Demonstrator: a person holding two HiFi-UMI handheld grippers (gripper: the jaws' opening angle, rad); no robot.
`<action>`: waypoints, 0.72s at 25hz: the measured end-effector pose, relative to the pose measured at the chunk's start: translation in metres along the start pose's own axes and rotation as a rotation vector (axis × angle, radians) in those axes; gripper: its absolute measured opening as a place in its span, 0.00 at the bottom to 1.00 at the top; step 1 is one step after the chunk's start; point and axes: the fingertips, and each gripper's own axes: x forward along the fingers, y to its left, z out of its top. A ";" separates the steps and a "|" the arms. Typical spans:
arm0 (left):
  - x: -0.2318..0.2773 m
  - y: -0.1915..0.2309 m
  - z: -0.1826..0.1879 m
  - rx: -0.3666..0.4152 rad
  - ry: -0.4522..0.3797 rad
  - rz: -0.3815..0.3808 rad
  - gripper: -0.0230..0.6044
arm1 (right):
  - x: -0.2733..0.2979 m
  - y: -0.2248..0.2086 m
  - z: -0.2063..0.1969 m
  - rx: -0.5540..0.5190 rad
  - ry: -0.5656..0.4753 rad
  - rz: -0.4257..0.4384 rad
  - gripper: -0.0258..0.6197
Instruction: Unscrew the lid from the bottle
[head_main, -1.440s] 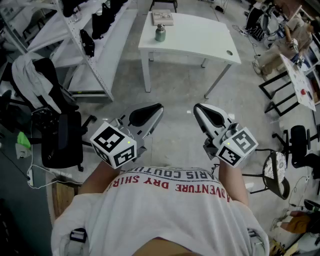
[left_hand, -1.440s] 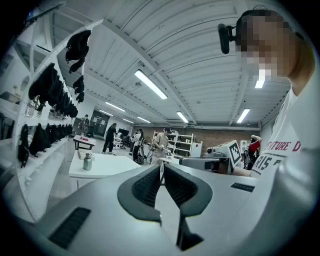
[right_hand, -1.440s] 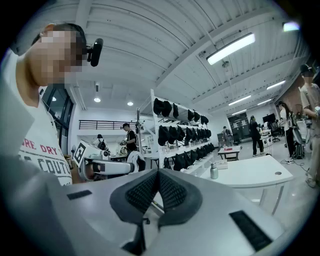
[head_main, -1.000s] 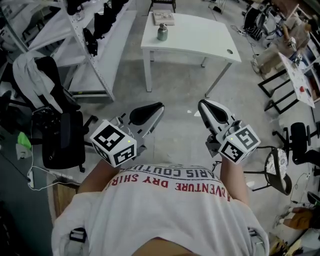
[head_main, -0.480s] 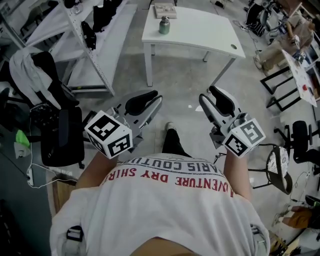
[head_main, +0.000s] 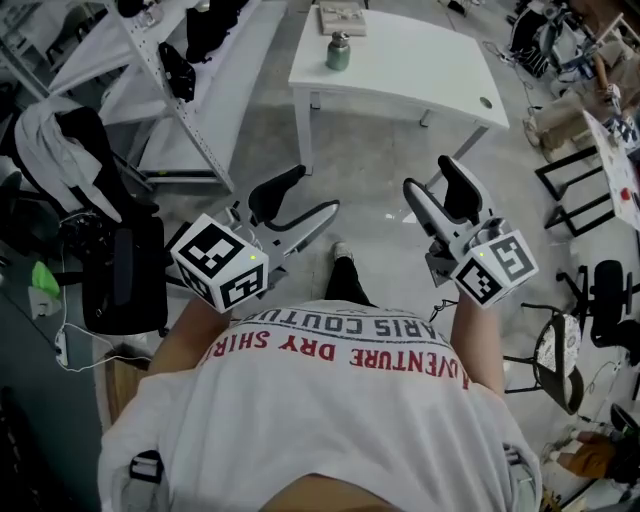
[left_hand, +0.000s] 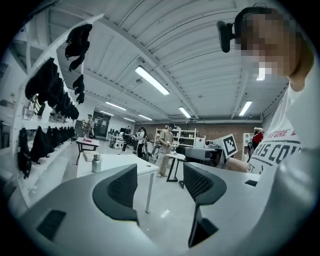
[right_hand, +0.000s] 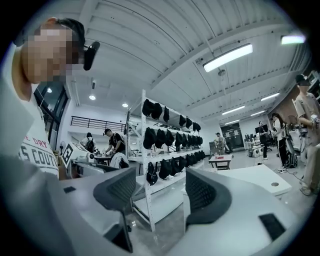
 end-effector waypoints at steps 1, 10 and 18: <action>0.008 0.008 0.002 -0.002 0.000 0.007 0.50 | 0.007 -0.010 0.000 0.001 0.003 0.004 0.50; 0.103 0.086 0.018 0.035 0.055 0.102 0.57 | 0.084 -0.116 -0.002 0.034 0.049 0.078 0.53; 0.194 0.158 0.045 0.053 0.071 0.157 0.60 | 0.153 -0.206 0.001 0.049 0.067 0.142 0.54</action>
